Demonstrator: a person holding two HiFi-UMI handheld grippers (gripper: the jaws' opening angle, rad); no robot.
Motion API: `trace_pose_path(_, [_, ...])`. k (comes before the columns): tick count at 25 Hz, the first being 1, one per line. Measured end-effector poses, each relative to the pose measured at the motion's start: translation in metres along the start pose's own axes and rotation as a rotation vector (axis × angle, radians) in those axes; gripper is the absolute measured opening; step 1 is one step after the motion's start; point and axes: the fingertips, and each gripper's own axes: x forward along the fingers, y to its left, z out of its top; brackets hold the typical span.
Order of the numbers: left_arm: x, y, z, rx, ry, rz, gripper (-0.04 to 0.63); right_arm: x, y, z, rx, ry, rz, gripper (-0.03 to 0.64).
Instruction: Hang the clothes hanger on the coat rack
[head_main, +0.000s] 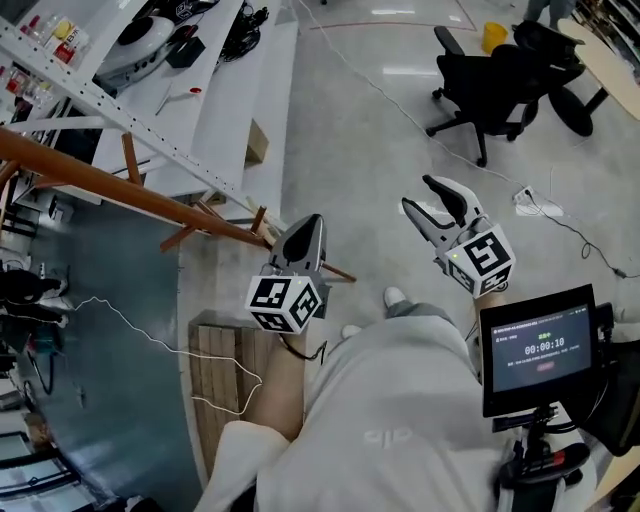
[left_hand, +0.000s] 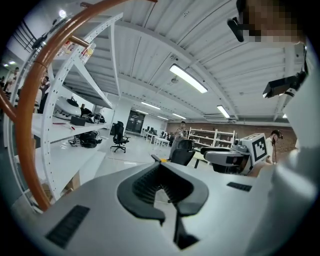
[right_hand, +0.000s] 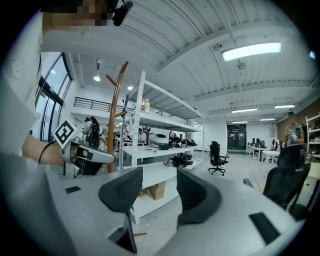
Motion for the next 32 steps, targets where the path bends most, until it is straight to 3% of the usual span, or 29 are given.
trace_pose_path(12, [0.024, -0.019, -0.007, -0.006, 0.027, -0.086, 0.006, -0.015, -0.011, -0.009, 0.005, 0.007, -0.083, 0.161])
trace_pose_path(17, [0.026, -0.024, -0.003, -0.041, -0.007, -0.125, 0.006, -0.017, -0.011, -0.013, 0.013, 0.016, -0.092, 0.160])
trace_pose_path(32, [0.028, -0.026, -0.013, -0.029, 0.031, -0.111, 0.006, -0.016, -0.003, -0.016, 0.019, 0.027, -0.073, 0.160])
